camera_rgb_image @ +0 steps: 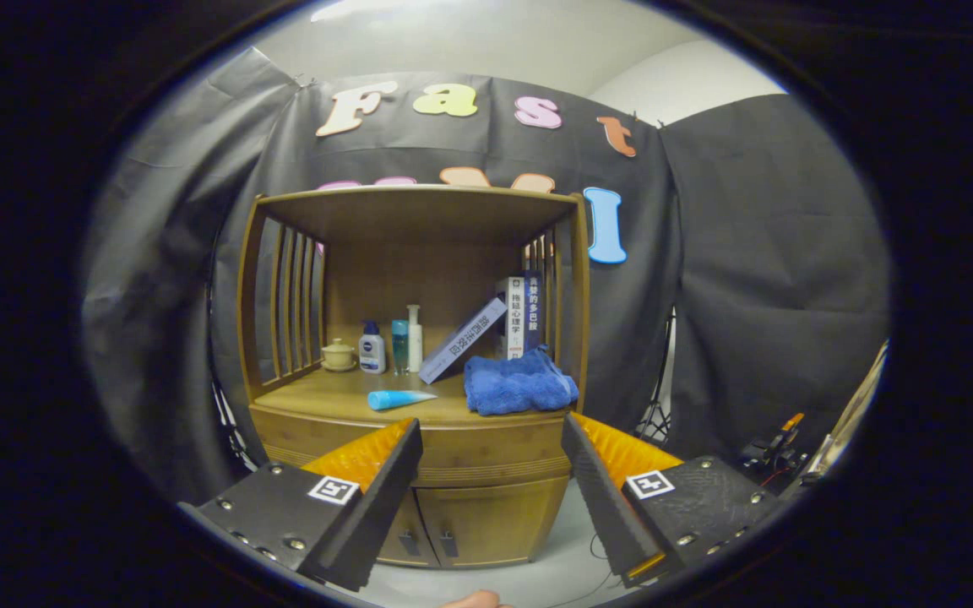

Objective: Pull open the drawer, take out the items inside it, and place them on the countertop above the cabinet.

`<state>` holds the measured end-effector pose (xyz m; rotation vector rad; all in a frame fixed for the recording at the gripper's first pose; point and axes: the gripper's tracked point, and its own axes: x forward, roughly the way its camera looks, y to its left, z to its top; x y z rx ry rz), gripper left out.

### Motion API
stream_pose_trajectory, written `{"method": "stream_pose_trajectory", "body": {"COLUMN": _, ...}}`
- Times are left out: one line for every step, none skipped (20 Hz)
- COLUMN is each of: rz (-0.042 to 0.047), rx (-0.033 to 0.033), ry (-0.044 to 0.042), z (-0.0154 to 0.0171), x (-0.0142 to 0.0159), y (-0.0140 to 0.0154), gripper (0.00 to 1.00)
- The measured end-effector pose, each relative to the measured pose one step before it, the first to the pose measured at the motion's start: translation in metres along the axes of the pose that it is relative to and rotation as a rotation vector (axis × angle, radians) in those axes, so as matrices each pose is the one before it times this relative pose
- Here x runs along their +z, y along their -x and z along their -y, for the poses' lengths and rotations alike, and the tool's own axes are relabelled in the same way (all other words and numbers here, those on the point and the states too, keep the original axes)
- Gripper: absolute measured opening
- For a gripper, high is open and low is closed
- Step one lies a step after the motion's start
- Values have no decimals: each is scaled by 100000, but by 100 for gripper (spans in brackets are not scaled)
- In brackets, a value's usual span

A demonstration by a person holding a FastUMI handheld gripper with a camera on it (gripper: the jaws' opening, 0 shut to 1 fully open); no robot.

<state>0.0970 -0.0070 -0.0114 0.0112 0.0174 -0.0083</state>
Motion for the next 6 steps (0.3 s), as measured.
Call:
{"method": "stream_pose_trajectory", "body": {"rz": 162, "rx": 515, "ry": 222, "z": 102, "x": -223, "y": 89, "gripper": 99}}
{"method": "stream_pose_trajectory", "body": {"rz": 250, "rx": 610, "ry": 257, "z": 240, "x": -63, "y": -223, "gripper": 99}}
{"method": "stream_pose_trajectory", "body": {"rz": 305, "rx": 411, "ry": 334, "z": 432, "x": 48, "y": -116, "gripper": 99}}
{"method": "stream_pose_trajectory", "body": {"rz": 419, "rx": 186, "ry": 374, "z": 621, "x": 87, "y": -199, "gripper": 99}}
{"method": "stream_pose_trajectory", "body": {"rz": 814, "rx": 540, "ry": 579, "z": 692, "x": 153, "y": -113, "gripper": 99}}
{"method": "stream_pose_trajectory", "body": {"rz": 1376, "rx": 917, "ry": 1114, "z": 779, "x": 220, "y": -183, "gripper": 99}}
